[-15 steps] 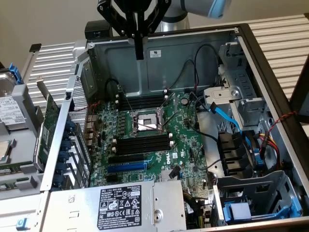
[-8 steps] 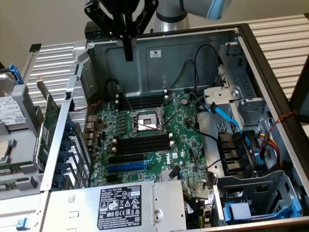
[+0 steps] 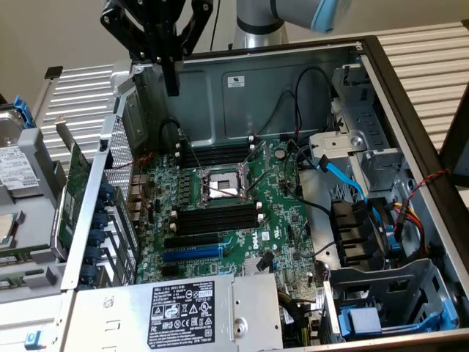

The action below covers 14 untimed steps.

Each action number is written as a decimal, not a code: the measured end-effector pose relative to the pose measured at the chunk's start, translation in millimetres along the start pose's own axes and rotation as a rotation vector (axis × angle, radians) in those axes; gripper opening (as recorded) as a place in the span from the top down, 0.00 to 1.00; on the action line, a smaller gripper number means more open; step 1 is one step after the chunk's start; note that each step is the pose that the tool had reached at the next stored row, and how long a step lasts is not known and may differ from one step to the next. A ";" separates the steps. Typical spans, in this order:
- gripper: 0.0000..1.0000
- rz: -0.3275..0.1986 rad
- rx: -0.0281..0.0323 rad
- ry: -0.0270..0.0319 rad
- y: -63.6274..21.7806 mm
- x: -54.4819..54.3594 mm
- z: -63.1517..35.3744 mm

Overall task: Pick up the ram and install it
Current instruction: 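Reach for the ram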

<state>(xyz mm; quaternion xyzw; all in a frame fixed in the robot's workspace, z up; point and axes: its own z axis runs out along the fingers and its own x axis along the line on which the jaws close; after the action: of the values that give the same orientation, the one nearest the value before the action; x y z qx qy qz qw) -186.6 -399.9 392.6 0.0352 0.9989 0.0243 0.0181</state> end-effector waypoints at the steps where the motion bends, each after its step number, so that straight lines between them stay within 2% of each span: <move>1: 0.89 0.000 0.0000 -0.0002 -0.3 3.8 -0.2; 5: 0.89 0.000 -0.0001 -0.0004 -1.3 18.3 -0.7; 14: 0.89 0.000 -0.0003 -0.0014 -5.0 59.0 -2.3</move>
<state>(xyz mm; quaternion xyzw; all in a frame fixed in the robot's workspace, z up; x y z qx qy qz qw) -245.9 -400.8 392.6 0.0352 0.9989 0.0244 0.0188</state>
